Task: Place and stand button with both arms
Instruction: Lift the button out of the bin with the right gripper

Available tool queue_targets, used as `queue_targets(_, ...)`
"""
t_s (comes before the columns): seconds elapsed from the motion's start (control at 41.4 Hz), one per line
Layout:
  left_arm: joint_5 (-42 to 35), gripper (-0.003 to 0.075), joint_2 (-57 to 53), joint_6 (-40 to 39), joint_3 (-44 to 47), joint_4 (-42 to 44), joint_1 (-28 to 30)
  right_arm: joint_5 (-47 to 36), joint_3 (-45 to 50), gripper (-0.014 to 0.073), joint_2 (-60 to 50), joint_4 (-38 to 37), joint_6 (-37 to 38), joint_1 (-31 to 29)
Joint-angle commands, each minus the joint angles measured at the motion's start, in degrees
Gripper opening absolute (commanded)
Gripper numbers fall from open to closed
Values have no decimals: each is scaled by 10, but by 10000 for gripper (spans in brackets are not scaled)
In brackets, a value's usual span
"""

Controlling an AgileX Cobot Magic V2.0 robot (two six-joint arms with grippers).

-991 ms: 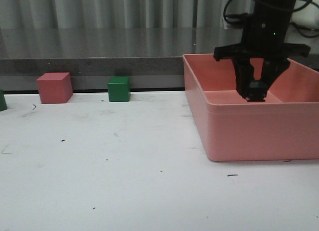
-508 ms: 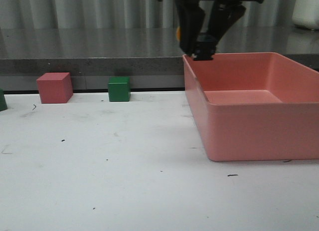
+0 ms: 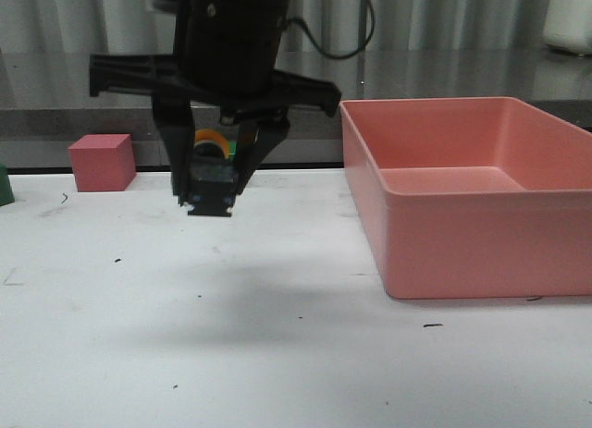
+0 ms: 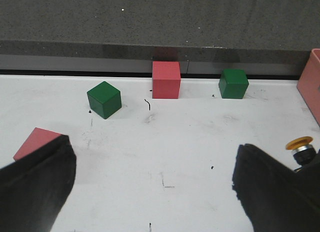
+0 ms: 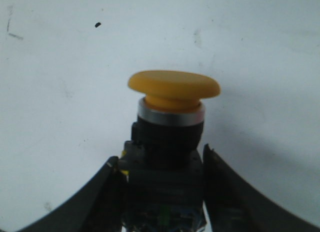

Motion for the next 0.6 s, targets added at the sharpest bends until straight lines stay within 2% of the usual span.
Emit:
queue_targets(0.0,-45,618,3,-6,-16,-4,1,-60,-18,261,-9,11,34,7)
queue_targets(0.242,-45,618,3,-6,-16,-4,1,-90,-18,261,39,17,85,11)
queue_targets(0.58,-45,618,3,-6,-16,-4,1,-106,-18,261,66,30,98,11)
